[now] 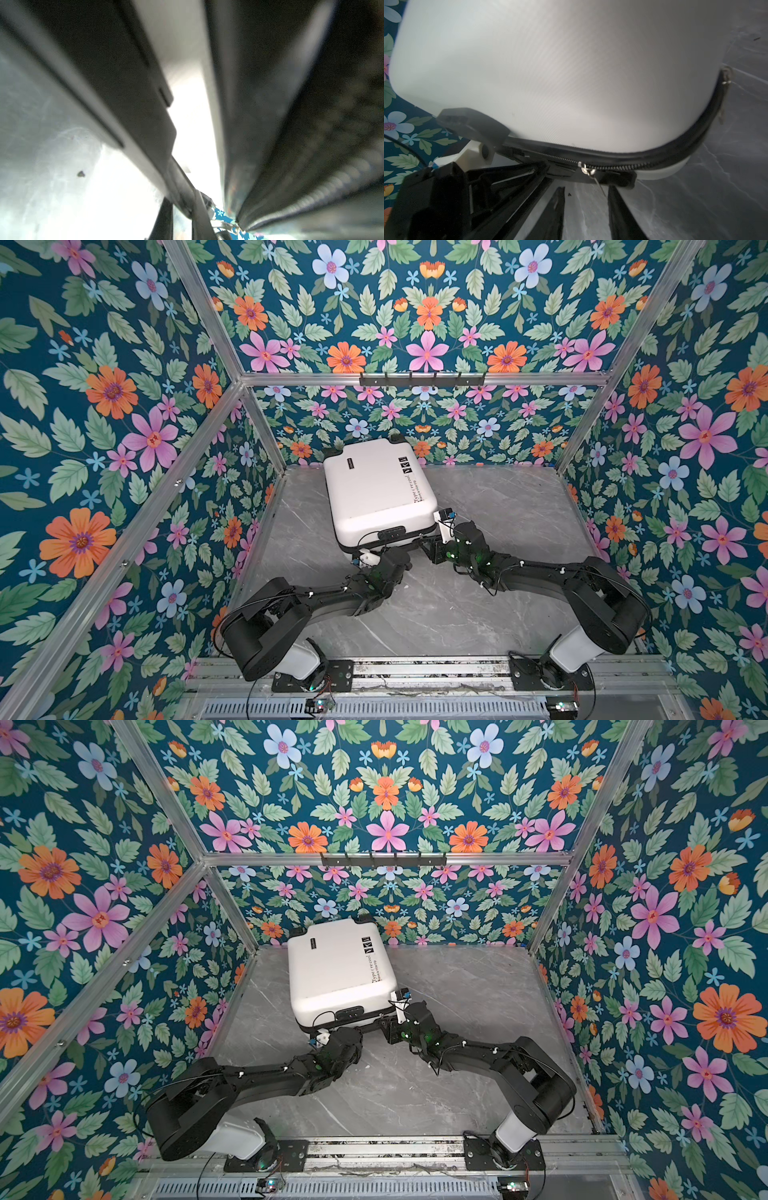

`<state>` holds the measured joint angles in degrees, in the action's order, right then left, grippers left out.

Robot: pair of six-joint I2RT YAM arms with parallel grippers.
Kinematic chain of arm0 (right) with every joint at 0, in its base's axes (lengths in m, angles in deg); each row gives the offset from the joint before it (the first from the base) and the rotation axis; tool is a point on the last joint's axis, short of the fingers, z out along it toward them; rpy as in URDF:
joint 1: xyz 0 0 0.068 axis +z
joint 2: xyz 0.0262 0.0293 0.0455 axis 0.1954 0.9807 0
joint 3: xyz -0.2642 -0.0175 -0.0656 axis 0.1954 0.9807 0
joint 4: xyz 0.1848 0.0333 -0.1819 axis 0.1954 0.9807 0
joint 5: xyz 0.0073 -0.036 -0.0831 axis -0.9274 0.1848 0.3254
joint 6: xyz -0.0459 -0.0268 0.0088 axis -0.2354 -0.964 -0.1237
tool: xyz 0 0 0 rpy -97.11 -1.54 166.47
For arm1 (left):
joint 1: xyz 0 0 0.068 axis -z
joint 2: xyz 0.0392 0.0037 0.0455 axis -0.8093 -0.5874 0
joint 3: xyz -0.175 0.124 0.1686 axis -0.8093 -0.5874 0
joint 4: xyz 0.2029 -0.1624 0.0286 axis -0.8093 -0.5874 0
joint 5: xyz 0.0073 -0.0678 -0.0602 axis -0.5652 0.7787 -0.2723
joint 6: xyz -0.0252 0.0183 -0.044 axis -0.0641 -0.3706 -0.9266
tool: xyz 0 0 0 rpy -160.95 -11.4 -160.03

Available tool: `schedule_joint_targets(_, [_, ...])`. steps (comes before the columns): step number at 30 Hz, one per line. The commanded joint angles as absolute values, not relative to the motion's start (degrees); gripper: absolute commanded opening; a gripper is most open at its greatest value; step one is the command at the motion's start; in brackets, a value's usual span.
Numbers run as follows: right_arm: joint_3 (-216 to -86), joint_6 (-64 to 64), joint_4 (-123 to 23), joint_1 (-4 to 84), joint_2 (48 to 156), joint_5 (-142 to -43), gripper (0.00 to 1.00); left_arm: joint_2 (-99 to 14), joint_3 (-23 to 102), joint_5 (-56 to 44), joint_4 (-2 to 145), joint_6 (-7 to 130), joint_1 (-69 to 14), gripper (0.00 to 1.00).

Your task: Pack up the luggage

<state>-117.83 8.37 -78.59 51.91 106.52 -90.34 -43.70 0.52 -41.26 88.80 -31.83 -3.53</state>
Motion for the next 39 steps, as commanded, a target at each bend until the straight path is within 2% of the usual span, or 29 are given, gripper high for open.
schedule_joint_targets(1, [-118.2,8.8,-80.2,52.3,106.9,-89.3,0.34,-43.3,1.9,-39.3,94.2,-25.4,-3.3,0.00])
schedule_joint_targets(10, [-118.1,10.3,-80.1,52.5,107.1,-83.3,0.32,-43.2,4.7,-37.2,93.9,-22.6,-3.0,0.00])
schedule_joint_targets(18, [-119.4,12.9,-80.2,52.4,107.7,-78.5,0.23,-43.5,6.0,-36.9,93.8,-22.1,-2.0,0.00])
schedule_joint_targets(23, [-120.4,13.7,-79.6,52.5,108.4,-78.4,0.13,-43.1,6.0,-37.0,93.8,-22.0,-1.7,0.00])
schedule_joint_targets(27, [-119.5,15.3,-78.9,52.5,107.8,-76.9,0.01,-42.4,5.8,-37.3,93.8,-21.9,-1.7,0.00])
schedule_joint_targets(39, [-114.7,17.1,-75.6,51.3,99.8,-70.3,0.00,-33.2,2.4,-41.0,85.2,-23.6,-1.7,0.00])
